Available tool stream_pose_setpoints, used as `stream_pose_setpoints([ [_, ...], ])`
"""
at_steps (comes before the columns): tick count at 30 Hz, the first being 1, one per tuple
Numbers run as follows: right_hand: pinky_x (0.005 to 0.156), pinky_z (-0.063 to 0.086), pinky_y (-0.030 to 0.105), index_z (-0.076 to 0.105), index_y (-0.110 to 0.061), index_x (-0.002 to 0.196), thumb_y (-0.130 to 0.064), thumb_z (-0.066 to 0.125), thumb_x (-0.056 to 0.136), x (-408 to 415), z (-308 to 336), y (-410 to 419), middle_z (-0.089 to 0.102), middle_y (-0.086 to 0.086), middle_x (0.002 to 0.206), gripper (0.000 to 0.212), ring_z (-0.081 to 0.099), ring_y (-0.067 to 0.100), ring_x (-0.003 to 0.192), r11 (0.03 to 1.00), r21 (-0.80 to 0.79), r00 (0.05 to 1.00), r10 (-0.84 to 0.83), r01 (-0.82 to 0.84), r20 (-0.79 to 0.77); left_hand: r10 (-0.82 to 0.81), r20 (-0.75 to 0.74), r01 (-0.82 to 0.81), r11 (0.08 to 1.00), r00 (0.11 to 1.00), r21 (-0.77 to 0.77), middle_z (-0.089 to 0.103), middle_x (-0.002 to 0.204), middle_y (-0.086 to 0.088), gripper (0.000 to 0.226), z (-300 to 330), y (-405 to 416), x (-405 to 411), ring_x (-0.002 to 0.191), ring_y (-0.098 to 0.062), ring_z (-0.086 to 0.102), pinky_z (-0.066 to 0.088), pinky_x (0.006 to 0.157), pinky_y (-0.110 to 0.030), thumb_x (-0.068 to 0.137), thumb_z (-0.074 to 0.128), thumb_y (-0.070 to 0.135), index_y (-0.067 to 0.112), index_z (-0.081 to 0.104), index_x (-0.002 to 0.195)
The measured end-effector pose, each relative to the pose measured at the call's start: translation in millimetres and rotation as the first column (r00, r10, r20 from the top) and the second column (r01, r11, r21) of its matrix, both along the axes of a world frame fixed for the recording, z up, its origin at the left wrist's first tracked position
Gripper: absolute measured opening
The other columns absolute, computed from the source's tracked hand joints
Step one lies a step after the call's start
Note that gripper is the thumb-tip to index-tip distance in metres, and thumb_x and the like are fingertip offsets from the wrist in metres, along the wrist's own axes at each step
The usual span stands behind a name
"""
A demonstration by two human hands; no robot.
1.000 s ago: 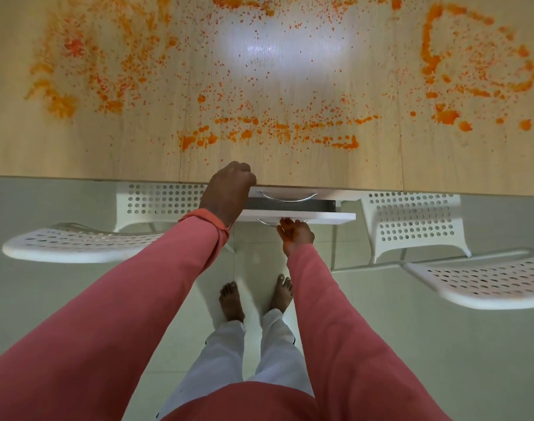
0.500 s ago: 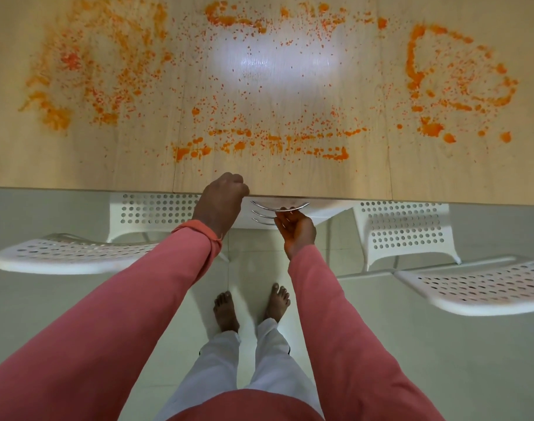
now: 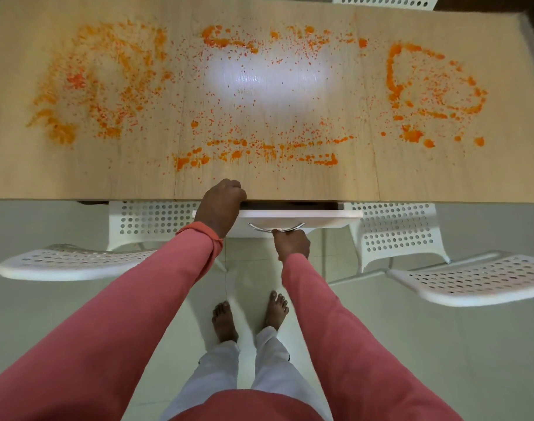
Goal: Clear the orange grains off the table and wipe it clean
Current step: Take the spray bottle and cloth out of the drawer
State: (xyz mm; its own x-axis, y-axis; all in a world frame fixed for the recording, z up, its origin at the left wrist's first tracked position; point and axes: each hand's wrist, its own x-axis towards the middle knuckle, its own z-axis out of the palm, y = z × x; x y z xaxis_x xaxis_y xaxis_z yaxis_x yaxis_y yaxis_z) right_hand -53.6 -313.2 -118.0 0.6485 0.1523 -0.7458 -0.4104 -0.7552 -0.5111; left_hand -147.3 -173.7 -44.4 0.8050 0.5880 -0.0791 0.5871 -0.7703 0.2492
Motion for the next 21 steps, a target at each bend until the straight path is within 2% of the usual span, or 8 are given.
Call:
stream_pose_setpoints([
  [2,0.078,0.050,0.037,0.053,-0.008,0.111,-0.023,0.066,0.084,-11,9,-11,0.059,0.009,0.113,0.033,0.061,0.032,0.100,0.985,-0.139,0.907,0.150,-0.102,0.394,-0.015,0.004,0.015,1.000,1.000,-0.002,0.064,0.081,-0.009,0.014,2,0,0,0.081,-0.023,0.055,0.041,0.063,-0.029,0.086,0.063,0.000,0.005,0.075,0.091],
  [4,0.080,0.045,0.040,0.054,-0.009,0.107,-0.011,0.064,0.076,-18,15,-22,0.052,0.012,0.114,0.033,0.052,0.033,0.104,0.934,-0.280,0.613,0.356,-0.219,0.706,-0.015,-0.003,0.015,1.000,1.000,-0.005,0.064,0.081,-0.009,0.011,3,0,2,0.080,-0.023,0.055,0.040,0.063,-0.029,0.085,0.066,0.002,0.005,0.075,0.090],
  [6,0.096,0.041,0.044,0.058,-0.011,0.108,-0.009,0.063,0.072,-22,14,-30,0.054,0.013,0.120,0.036,0.049,0.033,0.115,0.863,-0.389,0.372,0.494,-0.324,0.786,-0.008,-0.017,0.008,1.000,1.000,0.002,0.064,0.081,-0.009,0.013,1,0,2,0.081,-0.024,0.056,0.040,0.063,-0.029,0.084,0.067,0.001,0.006,0.076,0.091],
  [7,0.105,0.037,0.046,0.060,-0.011,0.109,-0.013,0.062,0.074,-20,15,-31,0.056,0.012,0.122,0.035,0.049,0.033,0.120,0.825,-0.418,0.333,0.544,-0.381,0.770,-0.004,-0.024,0.004,1.000,1.000,0.002,0.065,0.082,-0.009,0.014,0,0,2,0.082,-0.024,0.056,0.041,0.064,-0.030,0.083,0.066,-0.001,0.005,0.076,0.091],
  [9,0.108,0.036,0.047,0.065,-0.011,0.106,-0.024,0.055,0.083,-13,22,-31,0.064,0.011,0.114,0.028,0.054,0.032,0.114,0.733,-0.459,0.323,0.651,-0.502,0.687,-0.002,-0.033,0.002,1.000,0.999,0.000,0.065,0.083,-0.010,0.015,-1,0,2,0.083,-0.026,0.057,0.042,0.065,-0.030,0.083,0.065,-0.003,0.005,0.076,0.091],
  [14,0.067,0.042,0.033,0.067,-0.007,0.096,-0.026,0.048,0.094,23,44,-18,0.070,0.015,0.094,0.027,0.063,0.033,0.089,0.648,-0.421,0.429,0.749,-0.635,0.505,-0.005,-0.037,0.005,1.000,0.999,-0.010,0.065,0.086,-0.009,0.020,-1,1,2,0.087,-0.026,0.057,0.045,0.070,-0.032,0.081,0.064,-0.006,0.005,0.075,0.093],
  [17,0.075,0.046,0.035,0.059,-0.005,0.118,-0.022,0.051,0.094,45,37,-16,0.064,0.017,0.118,0.030,0.063,0.035,0.104,0.624,-0.440,0.501,0.781,-0.645,0.373,-0.007,-0.033,0.007,1.000,0.999,-0.007,0.065,0.089,-0.009,0.022,-3,3,2,0.089,-0.025,0.057,0.041,0.070,-0.028,0.083,0.062,-0.007,0.005,0.074,0.096],
  [21,0.093,0.047,0.048,0.041,-0.005,0.139,-0.028,0.059,0.091,56,15,-15,0.033,0.021,0.149,0.056,0.039,0.041,0.128,0.574,-0.535,0.508,0.813,-0.620,0.285,0.000,-0.015,0.000,1.000,1.000,-0.010,0.065,0.091,-0.010,0.023,-7,3,2,0.092,-0.026,0.057,0.038,0.070,-0.028,0.086,0.059,-0.006,0.005,0.074,0.100],
])
